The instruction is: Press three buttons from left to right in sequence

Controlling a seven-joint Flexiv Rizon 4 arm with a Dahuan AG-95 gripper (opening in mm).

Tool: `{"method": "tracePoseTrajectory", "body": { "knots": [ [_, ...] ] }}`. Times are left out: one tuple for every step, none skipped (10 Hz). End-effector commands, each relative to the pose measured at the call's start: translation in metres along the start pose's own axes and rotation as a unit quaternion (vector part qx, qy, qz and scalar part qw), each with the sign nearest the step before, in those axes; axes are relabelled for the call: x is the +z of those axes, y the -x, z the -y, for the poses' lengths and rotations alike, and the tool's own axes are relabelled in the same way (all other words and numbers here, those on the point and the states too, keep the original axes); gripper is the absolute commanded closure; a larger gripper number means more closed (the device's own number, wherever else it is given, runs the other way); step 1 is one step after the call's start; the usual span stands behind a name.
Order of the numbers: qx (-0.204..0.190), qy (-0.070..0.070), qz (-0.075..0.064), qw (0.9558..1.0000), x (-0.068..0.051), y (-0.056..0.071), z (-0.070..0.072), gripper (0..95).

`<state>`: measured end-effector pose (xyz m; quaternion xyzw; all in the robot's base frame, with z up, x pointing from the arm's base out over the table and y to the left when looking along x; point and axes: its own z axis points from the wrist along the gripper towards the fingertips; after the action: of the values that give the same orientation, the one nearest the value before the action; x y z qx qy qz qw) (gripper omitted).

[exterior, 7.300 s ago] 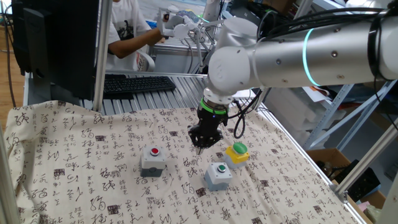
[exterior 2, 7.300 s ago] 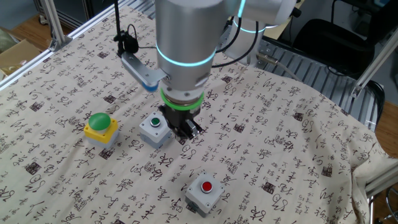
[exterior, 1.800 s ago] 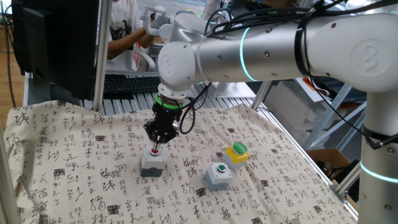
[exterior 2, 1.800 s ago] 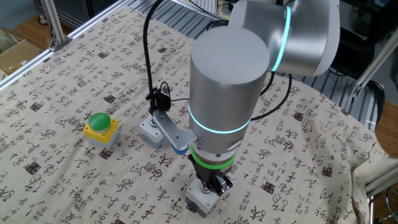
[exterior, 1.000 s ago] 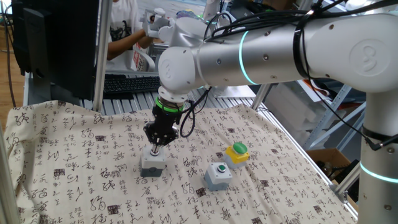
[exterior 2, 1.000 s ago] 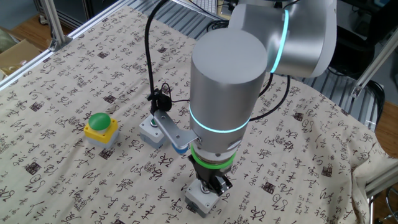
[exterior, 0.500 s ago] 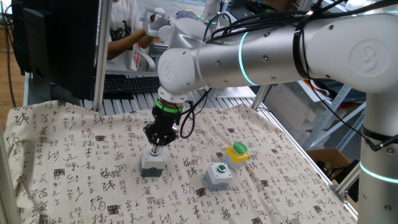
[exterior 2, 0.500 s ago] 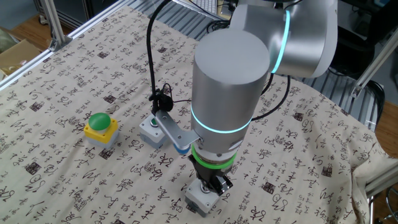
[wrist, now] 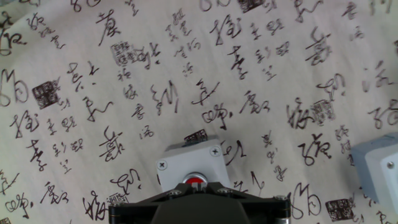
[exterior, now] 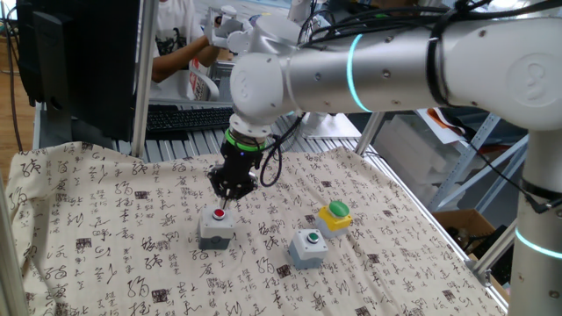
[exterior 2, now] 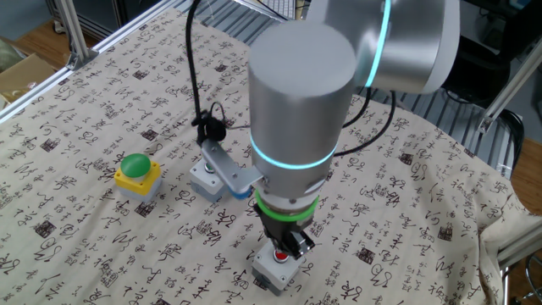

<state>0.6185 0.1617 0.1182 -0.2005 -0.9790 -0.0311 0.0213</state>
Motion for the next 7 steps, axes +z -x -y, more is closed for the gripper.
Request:
{"method": "tracePoseTrajectory", "body": {
  "knots": [
    [0.006,0.002,0.001,1.0000,-0.003,0.001,0.000,95.0],
    [0.007,0.004,-0.001,1.0000,-0.009,0.000,0.004,95.0],
    [0.004,0.001,-0.004,1.0000,-0.013,-0.002,0.008,95.0],
    [0.004,0.003,-0.005,1.0000,-0.017,-0.003,0.011,95.0],
    [0.003,0.000,-0.008,1.0000,-0.023,-0.005,0.018,95.0],
    [0.001,-0.006,-0.009,0.9999,-0.027,-0.007,0.022,95.0],
    [0.000,-0.008,-0.009,0.9999,-0.028,-0.007,0.024,95.0]
  ]
}}
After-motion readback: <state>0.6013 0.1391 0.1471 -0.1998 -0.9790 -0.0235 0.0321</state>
